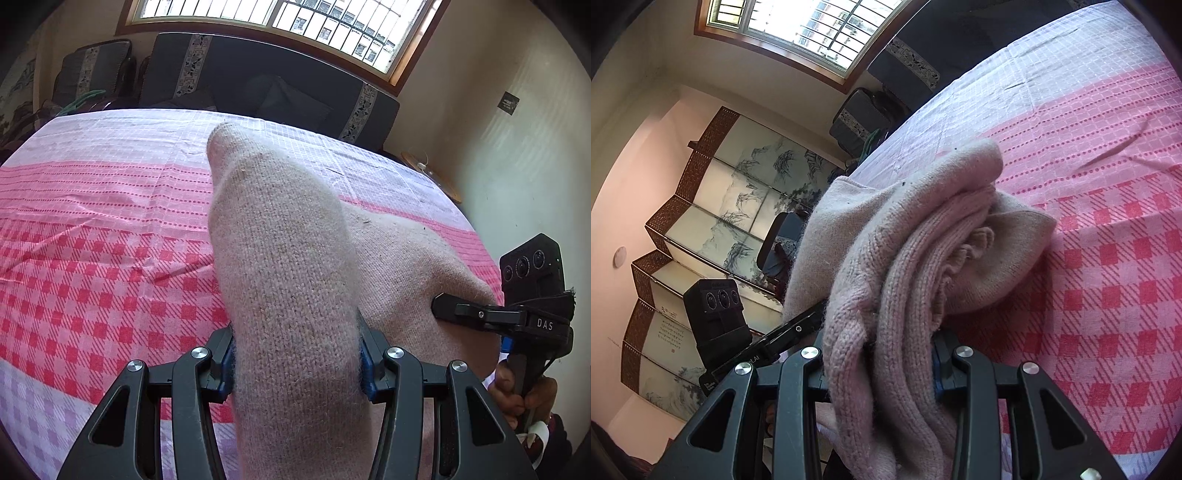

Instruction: Fold small clothes

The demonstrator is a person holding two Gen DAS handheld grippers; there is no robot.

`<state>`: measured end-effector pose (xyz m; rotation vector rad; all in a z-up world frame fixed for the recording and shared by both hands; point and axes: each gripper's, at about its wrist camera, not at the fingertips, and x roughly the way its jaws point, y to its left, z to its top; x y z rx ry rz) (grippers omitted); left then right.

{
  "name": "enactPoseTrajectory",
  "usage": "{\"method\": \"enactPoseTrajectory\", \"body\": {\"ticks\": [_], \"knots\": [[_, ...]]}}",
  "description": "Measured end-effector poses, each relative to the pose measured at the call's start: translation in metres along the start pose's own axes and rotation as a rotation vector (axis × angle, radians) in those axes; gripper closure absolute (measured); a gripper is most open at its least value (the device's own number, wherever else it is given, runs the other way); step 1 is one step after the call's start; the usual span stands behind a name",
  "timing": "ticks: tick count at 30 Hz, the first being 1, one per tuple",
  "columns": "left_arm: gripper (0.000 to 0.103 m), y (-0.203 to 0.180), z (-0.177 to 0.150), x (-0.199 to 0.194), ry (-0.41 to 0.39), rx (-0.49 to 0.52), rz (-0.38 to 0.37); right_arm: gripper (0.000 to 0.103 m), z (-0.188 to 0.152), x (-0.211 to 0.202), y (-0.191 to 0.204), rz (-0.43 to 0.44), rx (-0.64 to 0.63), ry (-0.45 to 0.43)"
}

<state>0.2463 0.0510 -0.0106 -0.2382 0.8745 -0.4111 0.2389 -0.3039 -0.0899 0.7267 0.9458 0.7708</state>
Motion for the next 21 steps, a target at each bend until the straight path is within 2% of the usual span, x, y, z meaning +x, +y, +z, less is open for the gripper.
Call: {"method": "enactPoseTrajectory", "body": {"ticks": [21], "knots": [[0.051,0.004,-0.015,-0.023,-0.005,-0.004,0.007,0.071,0.006,0.004,0.0,0.009,-0.016,0.012]]}}
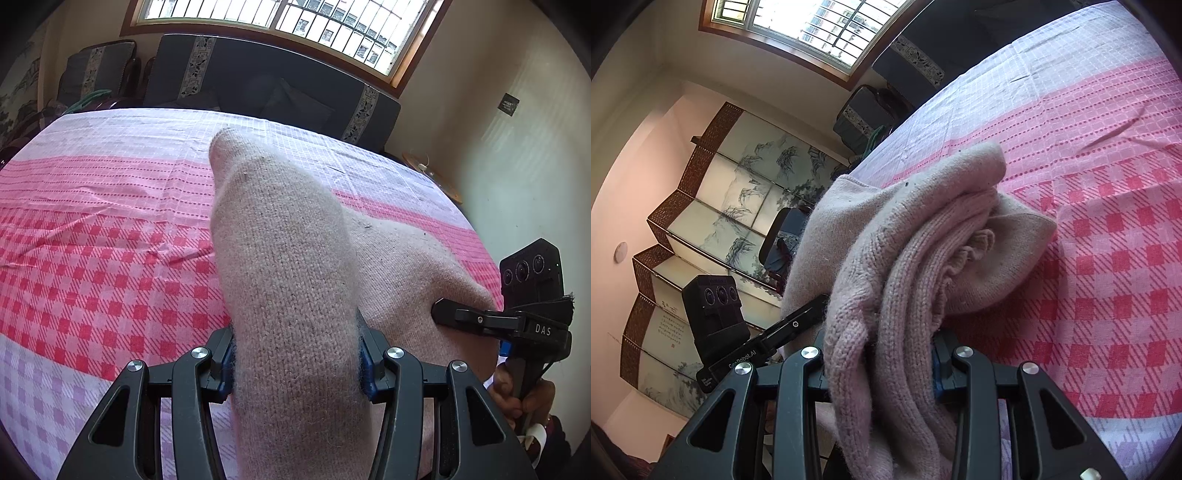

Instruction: Fold small clothes

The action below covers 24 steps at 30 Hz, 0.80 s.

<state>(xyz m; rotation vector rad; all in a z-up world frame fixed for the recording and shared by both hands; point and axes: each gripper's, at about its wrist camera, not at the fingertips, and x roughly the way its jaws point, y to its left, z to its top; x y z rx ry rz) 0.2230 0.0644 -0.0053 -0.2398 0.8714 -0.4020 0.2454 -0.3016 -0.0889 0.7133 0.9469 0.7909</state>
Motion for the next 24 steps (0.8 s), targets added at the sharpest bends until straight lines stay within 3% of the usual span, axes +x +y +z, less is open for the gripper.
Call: {"method": "enactPoseTrajectory", "body": {"ticks": [24], "knots": [[0.051,-0.004,-0.01,-0.014,0.007,0.008,0.006,0.071,0.0,0.001,-0.001,0.001,0.0,0.003]]}}
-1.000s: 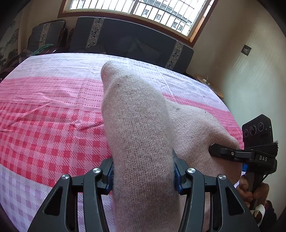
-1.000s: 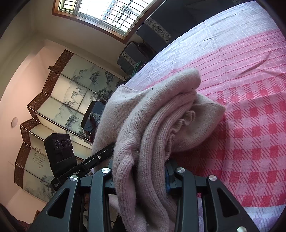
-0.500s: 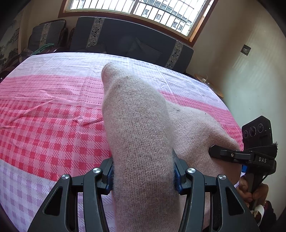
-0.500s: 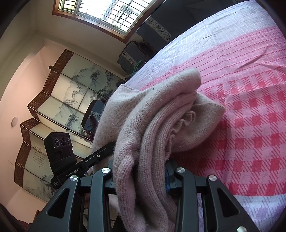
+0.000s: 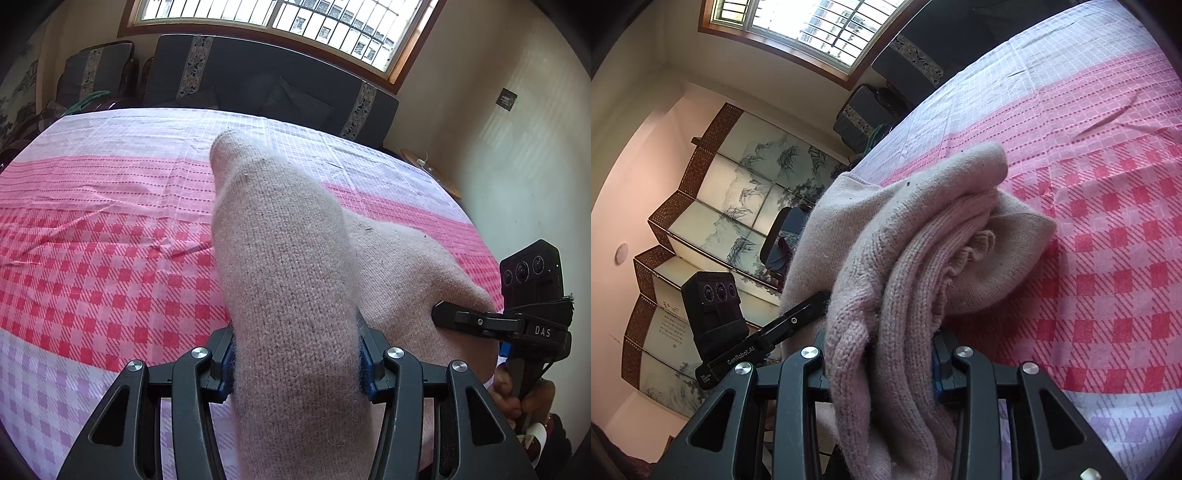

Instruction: Fold small clothes

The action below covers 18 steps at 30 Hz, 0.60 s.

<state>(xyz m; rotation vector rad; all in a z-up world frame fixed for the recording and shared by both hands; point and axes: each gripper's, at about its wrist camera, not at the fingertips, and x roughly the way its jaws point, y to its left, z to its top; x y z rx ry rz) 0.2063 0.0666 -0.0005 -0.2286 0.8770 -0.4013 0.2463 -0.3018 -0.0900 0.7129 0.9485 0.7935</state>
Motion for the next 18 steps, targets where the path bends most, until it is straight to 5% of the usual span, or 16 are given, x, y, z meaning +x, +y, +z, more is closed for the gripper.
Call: {"method": "enactPoseTrajectory", "body": {"ticks": [18], "knots": [[0.051,0.003,-0.0092,-0.0021,0.004,0.006,0.005,0.071,-0.0025,-0.0003,0.0021,-0.01,-0.005,0.006]]}}
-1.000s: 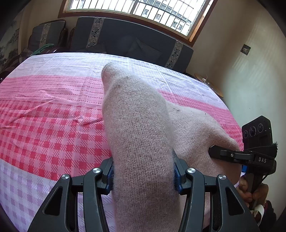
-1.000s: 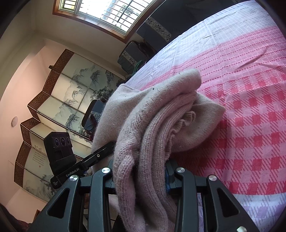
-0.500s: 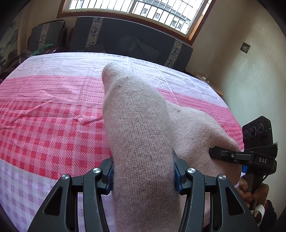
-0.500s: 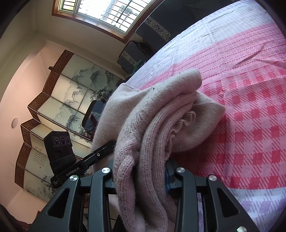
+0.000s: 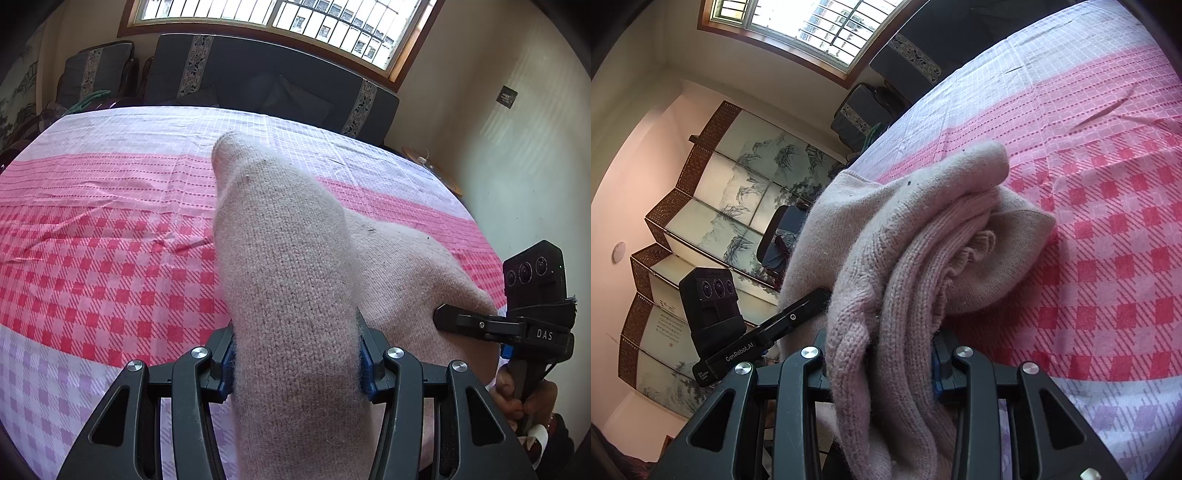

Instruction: Fold small clothes

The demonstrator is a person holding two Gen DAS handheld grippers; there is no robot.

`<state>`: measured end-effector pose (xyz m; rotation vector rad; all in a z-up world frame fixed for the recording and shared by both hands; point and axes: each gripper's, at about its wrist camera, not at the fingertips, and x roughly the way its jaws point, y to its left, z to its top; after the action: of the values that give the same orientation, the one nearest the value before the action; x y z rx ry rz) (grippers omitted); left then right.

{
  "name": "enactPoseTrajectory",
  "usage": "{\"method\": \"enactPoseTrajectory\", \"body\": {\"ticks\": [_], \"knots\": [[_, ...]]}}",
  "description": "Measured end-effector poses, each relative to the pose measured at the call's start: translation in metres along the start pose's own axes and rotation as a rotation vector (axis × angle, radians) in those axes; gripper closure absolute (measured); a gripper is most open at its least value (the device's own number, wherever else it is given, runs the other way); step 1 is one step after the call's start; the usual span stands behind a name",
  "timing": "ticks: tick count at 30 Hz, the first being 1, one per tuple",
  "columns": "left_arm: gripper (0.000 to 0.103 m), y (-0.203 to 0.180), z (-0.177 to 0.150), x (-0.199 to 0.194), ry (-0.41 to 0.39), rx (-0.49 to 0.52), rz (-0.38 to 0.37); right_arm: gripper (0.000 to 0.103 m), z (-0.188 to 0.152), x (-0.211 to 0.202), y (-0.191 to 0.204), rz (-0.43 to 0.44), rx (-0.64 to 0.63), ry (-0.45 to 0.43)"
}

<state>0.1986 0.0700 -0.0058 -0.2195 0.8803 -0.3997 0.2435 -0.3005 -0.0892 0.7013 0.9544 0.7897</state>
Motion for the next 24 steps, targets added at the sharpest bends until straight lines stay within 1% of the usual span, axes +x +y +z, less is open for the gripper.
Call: {"method": "enactPoseTrajectory", "body": {"ticks": [7,24], "knots": [[0.051,0.003,-0.012,-0.004,0.0,0.004,0.002,0.071,-0.002,0.001,0.002,-0.004,0.0,0.003],[0.051,0.002,-0.023,-0.009,0.013,-0.002,0.008,0.071,-0.003,0.004,0.006,-0.014,0.0,0.012]]}}
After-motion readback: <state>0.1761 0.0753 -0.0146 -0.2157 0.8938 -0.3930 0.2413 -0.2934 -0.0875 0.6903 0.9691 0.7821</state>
